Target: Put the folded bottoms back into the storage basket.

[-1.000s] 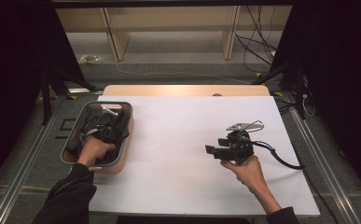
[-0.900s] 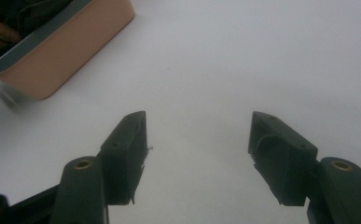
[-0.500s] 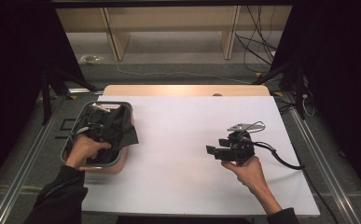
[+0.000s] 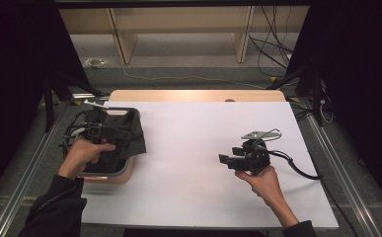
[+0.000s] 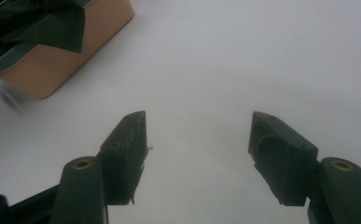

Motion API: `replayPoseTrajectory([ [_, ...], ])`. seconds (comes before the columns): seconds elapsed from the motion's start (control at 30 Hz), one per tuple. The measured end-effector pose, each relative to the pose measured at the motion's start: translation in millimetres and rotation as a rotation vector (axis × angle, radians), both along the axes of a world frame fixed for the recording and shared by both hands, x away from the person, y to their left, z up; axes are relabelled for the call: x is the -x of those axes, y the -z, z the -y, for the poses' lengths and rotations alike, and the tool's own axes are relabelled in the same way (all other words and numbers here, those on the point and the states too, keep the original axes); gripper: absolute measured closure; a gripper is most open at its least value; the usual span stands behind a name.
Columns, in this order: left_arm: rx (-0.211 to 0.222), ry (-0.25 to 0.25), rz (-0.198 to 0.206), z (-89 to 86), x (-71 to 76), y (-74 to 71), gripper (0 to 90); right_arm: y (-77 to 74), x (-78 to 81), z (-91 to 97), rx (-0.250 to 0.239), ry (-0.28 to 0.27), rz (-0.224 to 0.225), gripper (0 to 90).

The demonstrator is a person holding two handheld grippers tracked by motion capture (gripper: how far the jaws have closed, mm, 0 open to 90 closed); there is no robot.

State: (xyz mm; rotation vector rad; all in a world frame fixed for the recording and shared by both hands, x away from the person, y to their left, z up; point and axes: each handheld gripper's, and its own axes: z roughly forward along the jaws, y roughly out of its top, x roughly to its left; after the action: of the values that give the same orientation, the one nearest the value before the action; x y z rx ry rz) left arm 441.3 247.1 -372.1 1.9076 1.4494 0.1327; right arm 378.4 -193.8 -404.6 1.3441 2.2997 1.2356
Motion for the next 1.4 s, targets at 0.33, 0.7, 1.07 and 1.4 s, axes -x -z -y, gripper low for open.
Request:
replayPoseTrajectory([
  [0.33, -0.103, -0.025, -0.054, 22.5, -15.0, 35.2, 48.9, 3.8, -1.0, -0.7, 0.008, -0.007, -0.008, 38.0],
  [0.7, -0.062, 0.005, -0.031, 1.3, -9.6, 27.5, 85.6, 3.1, -1.5, 1.0, 0.002, 0.000, -0.010, 38.3],
  [1.07, -0.147, 0.017, -0.183, 2.4, -29.9, 74.0, 86.1, 2.8, -1.4, 1.1, 0.001, 0.001, -0.011, 38.4],
  [1.4, -0.152, 0.003, -0.166, 4.4, -30.1, 72.6, 83.5, 1.4, -0.7, 2.6, -0.001, 0.004, -0.001, 38.4],
])
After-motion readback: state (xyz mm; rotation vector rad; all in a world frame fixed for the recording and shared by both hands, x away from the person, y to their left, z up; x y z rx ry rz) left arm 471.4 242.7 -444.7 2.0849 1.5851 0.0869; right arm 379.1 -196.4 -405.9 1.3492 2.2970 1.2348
